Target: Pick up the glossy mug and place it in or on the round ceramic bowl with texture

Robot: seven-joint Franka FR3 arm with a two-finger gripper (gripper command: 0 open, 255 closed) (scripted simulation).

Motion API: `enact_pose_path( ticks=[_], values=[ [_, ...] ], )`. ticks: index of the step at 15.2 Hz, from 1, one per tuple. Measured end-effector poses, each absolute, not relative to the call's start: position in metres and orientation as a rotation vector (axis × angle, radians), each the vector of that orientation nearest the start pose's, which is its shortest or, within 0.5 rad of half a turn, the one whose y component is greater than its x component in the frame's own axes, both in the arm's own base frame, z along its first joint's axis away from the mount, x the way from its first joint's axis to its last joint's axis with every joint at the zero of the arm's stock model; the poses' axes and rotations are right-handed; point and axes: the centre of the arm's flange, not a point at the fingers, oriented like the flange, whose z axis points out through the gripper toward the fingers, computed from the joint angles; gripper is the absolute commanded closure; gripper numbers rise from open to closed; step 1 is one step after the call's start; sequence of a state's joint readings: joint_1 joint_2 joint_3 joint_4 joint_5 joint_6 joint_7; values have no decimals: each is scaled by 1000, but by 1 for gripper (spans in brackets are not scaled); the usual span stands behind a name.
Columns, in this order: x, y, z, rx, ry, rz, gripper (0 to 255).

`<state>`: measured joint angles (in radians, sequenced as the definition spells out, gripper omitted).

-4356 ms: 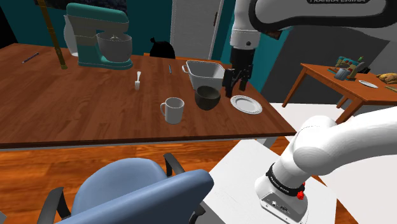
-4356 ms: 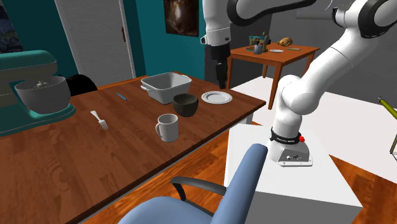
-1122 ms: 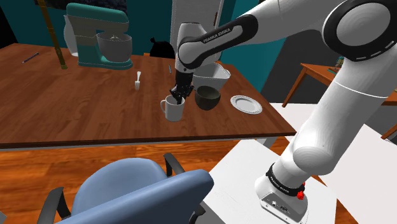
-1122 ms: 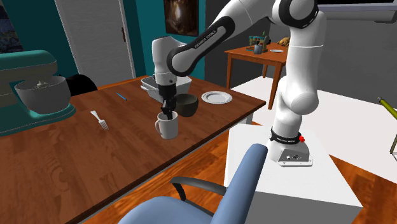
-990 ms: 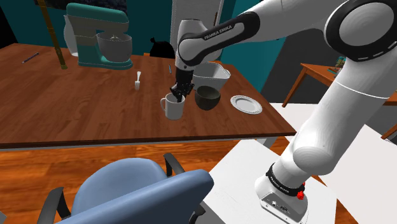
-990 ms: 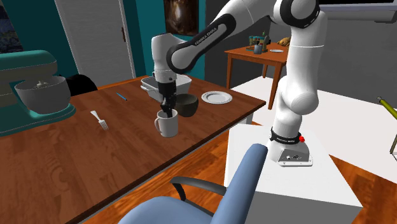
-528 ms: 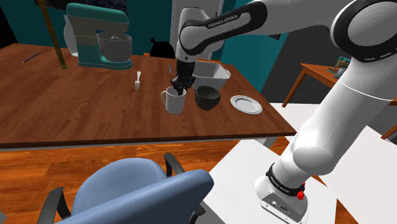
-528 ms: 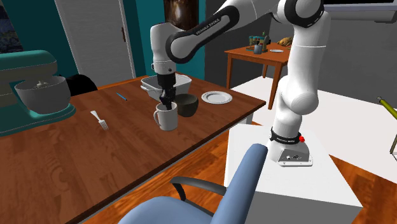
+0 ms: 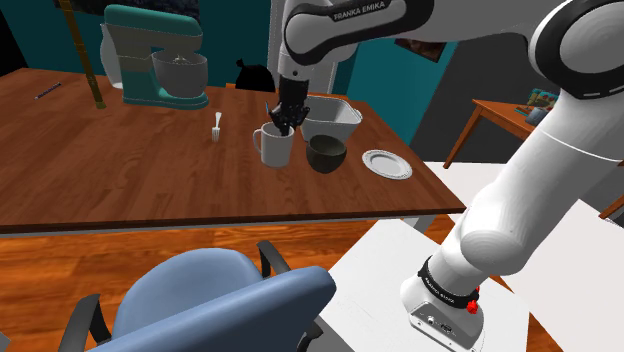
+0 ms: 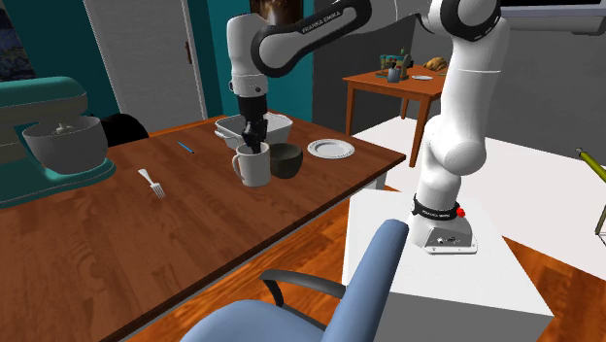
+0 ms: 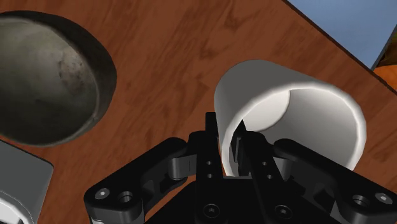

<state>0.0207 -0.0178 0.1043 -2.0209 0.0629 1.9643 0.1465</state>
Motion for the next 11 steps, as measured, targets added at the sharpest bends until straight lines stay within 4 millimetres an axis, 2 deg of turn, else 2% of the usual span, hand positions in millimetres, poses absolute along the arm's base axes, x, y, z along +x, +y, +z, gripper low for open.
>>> enact_pose_path(
  ticks=[11],
  values=[
    [539,72,513,-3090,73,71,255]
  ],
)
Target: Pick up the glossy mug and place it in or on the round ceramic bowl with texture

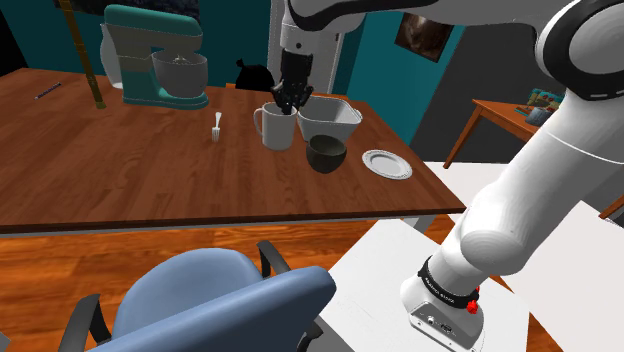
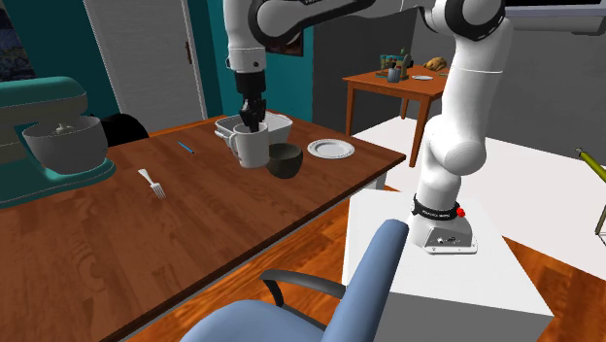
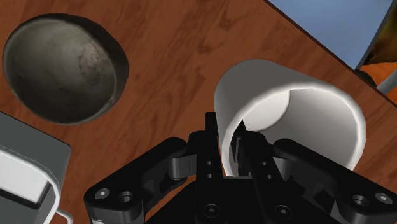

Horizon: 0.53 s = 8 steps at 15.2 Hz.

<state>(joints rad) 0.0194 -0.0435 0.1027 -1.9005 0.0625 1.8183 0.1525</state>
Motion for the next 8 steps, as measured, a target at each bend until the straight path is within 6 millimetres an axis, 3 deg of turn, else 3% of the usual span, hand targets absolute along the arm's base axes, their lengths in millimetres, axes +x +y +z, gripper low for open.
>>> enact_pose_path(
  ticks=[3,8],
  values=[
    [539,56,523,-3090,73,72,255],
    [536,-6,530,-3090,75,72,255]
  ],
)
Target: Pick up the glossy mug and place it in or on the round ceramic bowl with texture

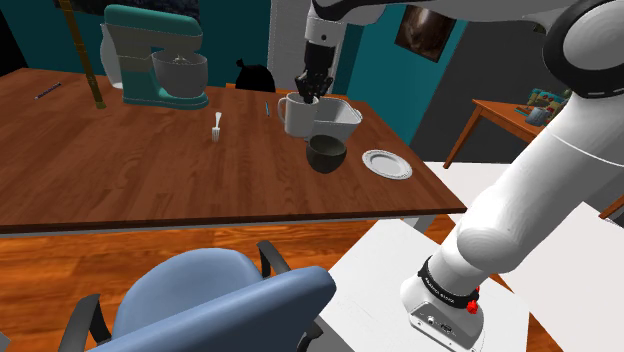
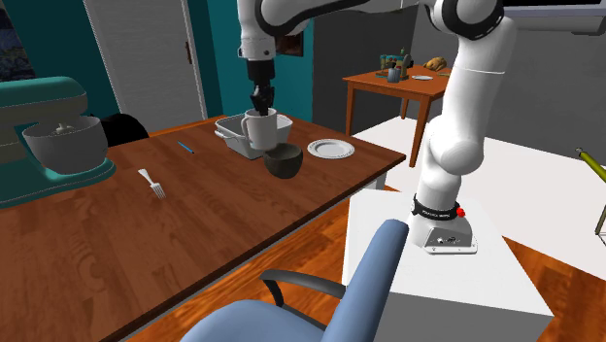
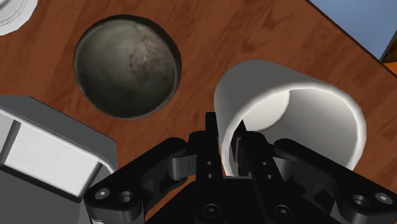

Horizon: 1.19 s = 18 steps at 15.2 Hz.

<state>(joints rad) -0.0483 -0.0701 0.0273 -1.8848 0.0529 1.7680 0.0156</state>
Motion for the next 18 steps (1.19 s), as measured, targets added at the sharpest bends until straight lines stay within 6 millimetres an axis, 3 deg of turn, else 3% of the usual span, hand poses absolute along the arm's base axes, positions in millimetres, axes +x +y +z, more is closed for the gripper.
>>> enact_pose_path(
  ticks=[10,18],
  values=[
    [528,-135,545,-3090,75,72,255],
    [527,-146,509,-3090,73,73,255]
  ],
)
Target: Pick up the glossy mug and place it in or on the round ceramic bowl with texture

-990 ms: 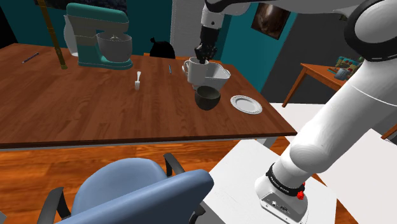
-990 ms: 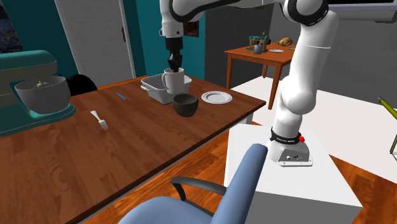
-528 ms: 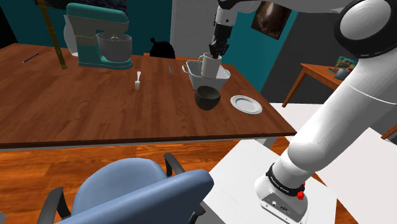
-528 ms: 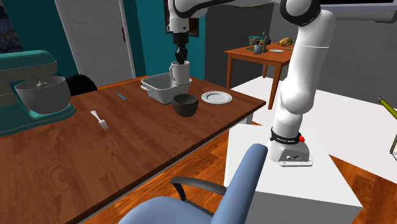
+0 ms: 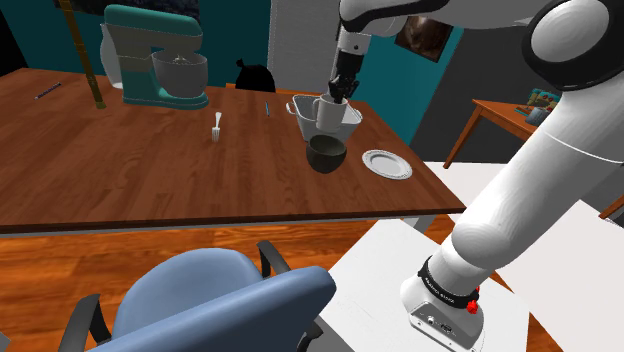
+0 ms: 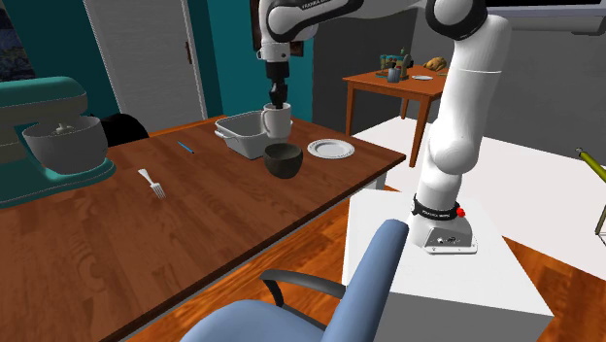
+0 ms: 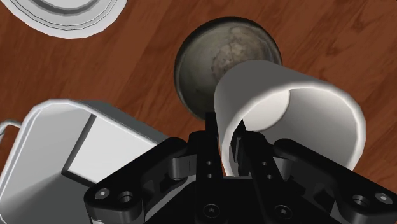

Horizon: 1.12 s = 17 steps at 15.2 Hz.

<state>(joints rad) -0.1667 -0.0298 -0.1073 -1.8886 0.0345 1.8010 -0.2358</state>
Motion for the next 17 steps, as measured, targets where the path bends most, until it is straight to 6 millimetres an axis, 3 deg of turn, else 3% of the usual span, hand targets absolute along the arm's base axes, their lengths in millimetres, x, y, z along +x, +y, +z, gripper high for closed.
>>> enact_pose_path(
  ticks=[10,16,17],
  values=[
    [526,-145,454,-3090,72,73,255],
    [527,-146,450,-3090,73,72,255],
    [527,-146,450,-3090,73,72,0]
  ],
)
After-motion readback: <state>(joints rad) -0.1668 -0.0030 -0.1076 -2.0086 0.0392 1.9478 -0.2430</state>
